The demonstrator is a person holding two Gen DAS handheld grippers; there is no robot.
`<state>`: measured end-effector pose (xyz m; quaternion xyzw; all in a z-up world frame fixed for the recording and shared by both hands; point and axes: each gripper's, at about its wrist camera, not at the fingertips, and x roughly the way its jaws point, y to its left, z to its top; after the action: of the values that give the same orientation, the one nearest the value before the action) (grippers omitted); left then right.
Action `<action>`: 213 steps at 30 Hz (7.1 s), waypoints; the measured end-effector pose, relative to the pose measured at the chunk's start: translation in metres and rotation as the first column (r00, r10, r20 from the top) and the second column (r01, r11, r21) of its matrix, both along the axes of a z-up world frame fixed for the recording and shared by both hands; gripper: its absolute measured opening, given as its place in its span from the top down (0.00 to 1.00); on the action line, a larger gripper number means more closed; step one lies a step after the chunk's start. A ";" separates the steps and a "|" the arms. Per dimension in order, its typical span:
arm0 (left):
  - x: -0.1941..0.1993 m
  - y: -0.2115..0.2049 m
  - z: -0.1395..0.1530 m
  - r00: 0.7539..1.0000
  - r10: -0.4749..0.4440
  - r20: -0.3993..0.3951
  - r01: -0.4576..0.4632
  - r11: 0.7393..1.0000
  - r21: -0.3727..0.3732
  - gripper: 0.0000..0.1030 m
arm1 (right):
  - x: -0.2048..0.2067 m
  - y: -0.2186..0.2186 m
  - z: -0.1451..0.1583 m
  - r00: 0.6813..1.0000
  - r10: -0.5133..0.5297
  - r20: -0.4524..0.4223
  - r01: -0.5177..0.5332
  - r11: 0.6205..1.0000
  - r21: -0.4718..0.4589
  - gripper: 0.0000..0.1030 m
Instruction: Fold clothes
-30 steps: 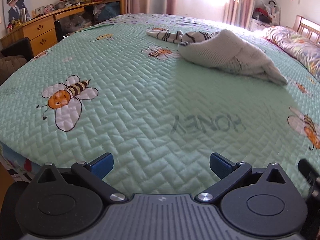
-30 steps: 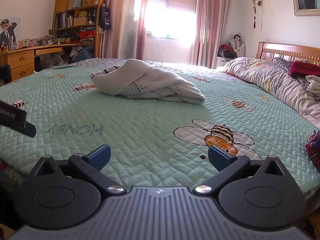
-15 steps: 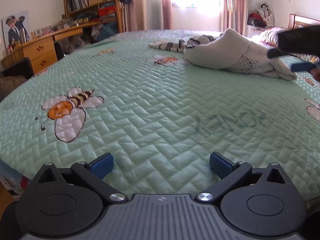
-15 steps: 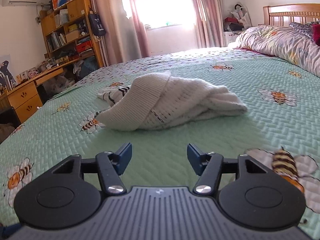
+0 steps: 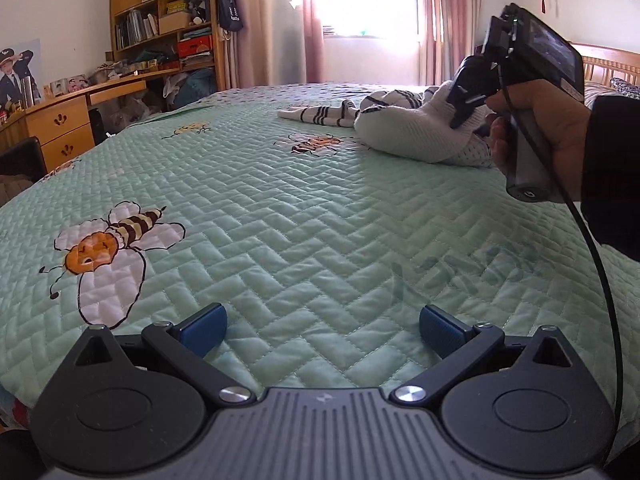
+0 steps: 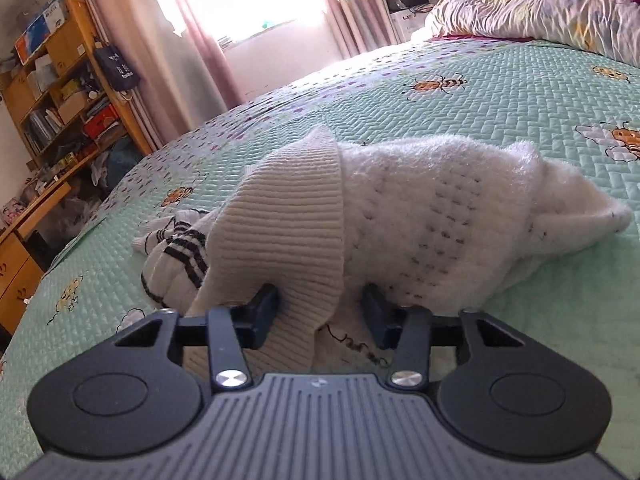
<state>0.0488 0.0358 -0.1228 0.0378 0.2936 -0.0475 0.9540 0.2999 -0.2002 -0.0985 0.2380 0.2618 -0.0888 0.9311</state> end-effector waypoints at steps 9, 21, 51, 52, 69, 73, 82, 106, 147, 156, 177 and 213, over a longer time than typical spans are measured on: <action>-0.009 -0.001 -0.001 1.000 0.012 0.011 -0.012 1.000 0.011 0.01 | -0.128 -0.050 0.052 0.976 -0.018 0.218 0.003 0.998 0.069 0.99; -0.028 -0.013 -0.001 0.998 0.020 0.063 -0.023 0.998 0.059 0.01 | -0.262 -0.068 0.067 0.971 -0.048 0.236 0.068 0.995 -0.078 0.29; -0.008 -0.010 -0.009 0.998 0.006 0.069 -0.011 0.997 0.071 0.01 | -0.115 -0.050 0.040 0.935 -0.291 0.204 0.317 0.942 -0.113 0.96; -0.010 -0.011 -0.009 0.997 0.006 0.074 -0.012 0.997 0.078 0.01 | -0.127 -0.060 0.045 0.915 -0.337 0.221 0.364 0.927 -0.094 0.97; -0.032 -0.015 -0.007 0.992 -0.015 0.122 -0.003 0.990 0.144 0.01 | -0.237 -0.184 0.026 0.773 -0.621 0.133 0.624 0.781 0.022 0.95; -0.027 -0.019 -0.008 0.993 -0.013 0.119 -0.002 0.992 0.128 0.01 | -0.250 -0.187 0.018 0.840 -0.540 0.050 0.539 0.842 0.019 0.85; -0.026 -0.024 -0.009 0.992 -0.027 0.122 0.010 0.990 0.137 0.01 | -0.249 -0.064 0.032 0.957 -0.072 0.281 0.169 0.926 -0.339 0.43; -0.041 -0.107 0.036 0.962 -0.149 0.229 0.097 0.970 0.222 0.01 | -0.272 -0.088 -0.010 0.965 -0.023 0.263 0.038 0.998 -0.052 0.31; -0.046 -0.118 0.018 0.975 -0.206 0.078 0.198 0.975 0.105 0.01 | -0.279 -0.059 -0.004 0.939 0.236 0.250 -0.089 0.869 -0.486 0.31; -0.041 -0.112 0.002 0.962 -0.258 0.088 0.243 0.958 0.155 0.01 | -0.177 -0.054 -0.004 0.957 0.246 0.154 -0.084 0.742 -0.665 0.29; -0.024 -0.105 0.005 0.952 -0.274 0.139 0.252 0.954 0.160 0.01 | -0.028 -0.178 0.067 0.981 -0.041 0.192 0.133 0.857 -0.499 0.19; -0.026 -0.096 0.017 0.961 -0.251 0.114 0.237 0.963 0.125 0.00 | -0.139 -0.153 -0.013 0.985 0.036 0.170 -0.080 0.962 0.260 0.40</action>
<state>0.0224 -0.0605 -0.1056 0.1293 0.2266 -0.1461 0.9543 0.1604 -0.3537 -0.1119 0.3596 0.2009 -0.0055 0.9112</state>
